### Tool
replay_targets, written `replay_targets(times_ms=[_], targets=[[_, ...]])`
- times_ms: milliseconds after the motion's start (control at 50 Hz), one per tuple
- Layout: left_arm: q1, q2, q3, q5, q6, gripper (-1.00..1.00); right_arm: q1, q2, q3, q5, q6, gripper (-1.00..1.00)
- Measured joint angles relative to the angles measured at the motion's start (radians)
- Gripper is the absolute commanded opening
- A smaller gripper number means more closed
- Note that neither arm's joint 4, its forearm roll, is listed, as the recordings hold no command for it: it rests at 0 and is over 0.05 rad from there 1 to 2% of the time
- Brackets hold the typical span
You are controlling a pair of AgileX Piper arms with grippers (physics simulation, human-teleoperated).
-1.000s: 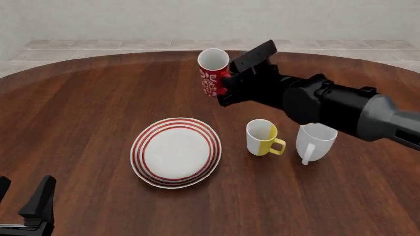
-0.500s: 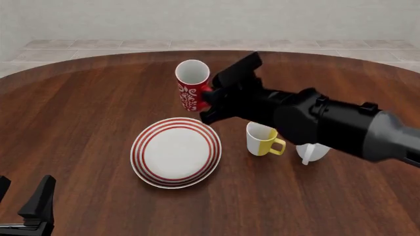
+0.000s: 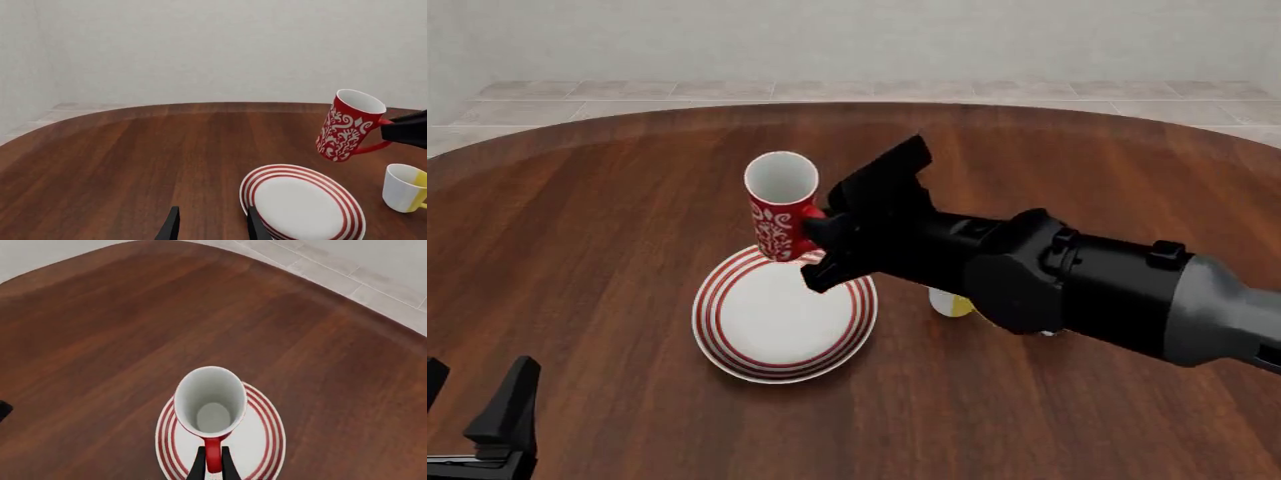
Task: Pick up the red mug and put it on the plate
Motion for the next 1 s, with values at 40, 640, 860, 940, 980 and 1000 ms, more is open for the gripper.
replay_targets(times_ms=[40,640,860,940,980,1000], targets=[[0.000,0.000,0.000,0.000,0.000,1.00,0.008,-0.002,0.004,-0.001,0.004,-1.00],[-0.004,0.000,-0.001,0.001,0.000,1.00,0.045,0.000,0.064,-0.026,0.063,-1.00],[-0.002,0.000,0.000,-0.001,-0.003,1.00,0.043,0.008,0.081,-0.039,0.079,-1.00],[-0.002,0.000,0.000,-0.001,-0.003,1.00,0.043,0.012,0.088,-0.046,0.084,-1.00],[-0.002,0.000,0.000,-0.001,-0.004,1.00,0.043,0.015,0.092,-0.050,0.087,-1.00],[-0.002,0.000,0.000,-0.001,-0.004,1.00,0.043,0.017,0.093,-0.053,0.089,-1.00]])
